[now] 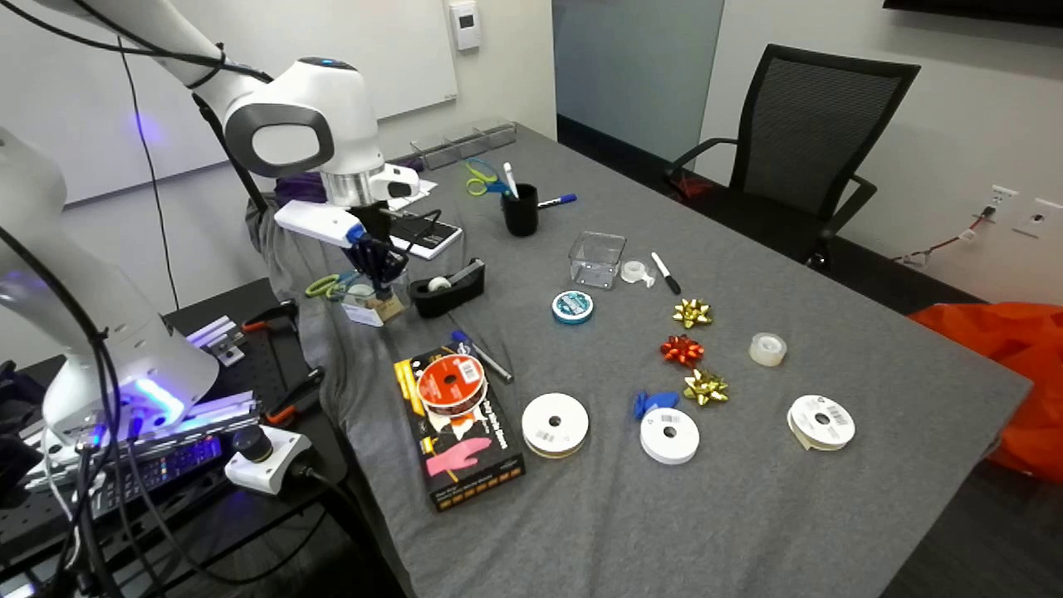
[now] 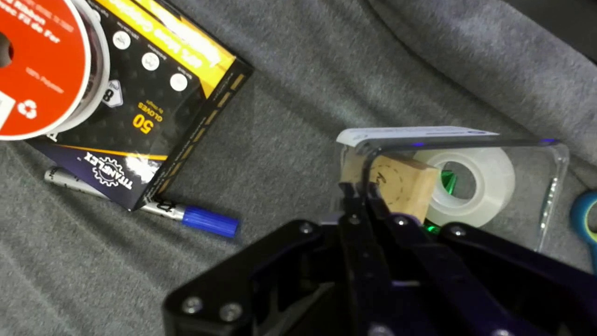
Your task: Move the clear container on the left to the right.
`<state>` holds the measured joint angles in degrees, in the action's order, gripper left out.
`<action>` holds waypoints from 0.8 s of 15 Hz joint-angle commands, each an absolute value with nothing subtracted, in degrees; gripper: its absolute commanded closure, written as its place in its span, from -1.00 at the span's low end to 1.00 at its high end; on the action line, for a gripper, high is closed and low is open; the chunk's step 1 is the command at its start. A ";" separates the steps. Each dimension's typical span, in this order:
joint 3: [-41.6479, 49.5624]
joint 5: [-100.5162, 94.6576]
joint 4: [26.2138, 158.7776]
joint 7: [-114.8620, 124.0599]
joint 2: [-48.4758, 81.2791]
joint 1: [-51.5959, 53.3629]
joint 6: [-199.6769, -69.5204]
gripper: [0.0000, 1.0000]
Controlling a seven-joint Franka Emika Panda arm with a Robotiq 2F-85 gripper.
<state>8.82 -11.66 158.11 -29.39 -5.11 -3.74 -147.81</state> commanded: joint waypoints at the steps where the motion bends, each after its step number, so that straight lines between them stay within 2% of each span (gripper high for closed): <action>1: 9.18 -9.60 158.32 -31.29 -1.97 -4.66 -154.19 0.98; 6: 9.00 -17.03 156.46 -27.48 0.21 -6.04 -153.31 0.98; 7: 9.04 -19.21 155.99 -25.82 0.42 -6.32 -152.48 0.41; 9: 8.98 -21.54 155.43 -24.04 -0.13 -6.56 -150.88 0.27; 12: 8.83 -22.76 154.76 -22.96 -1.08 -6.68 -149.12 -0.17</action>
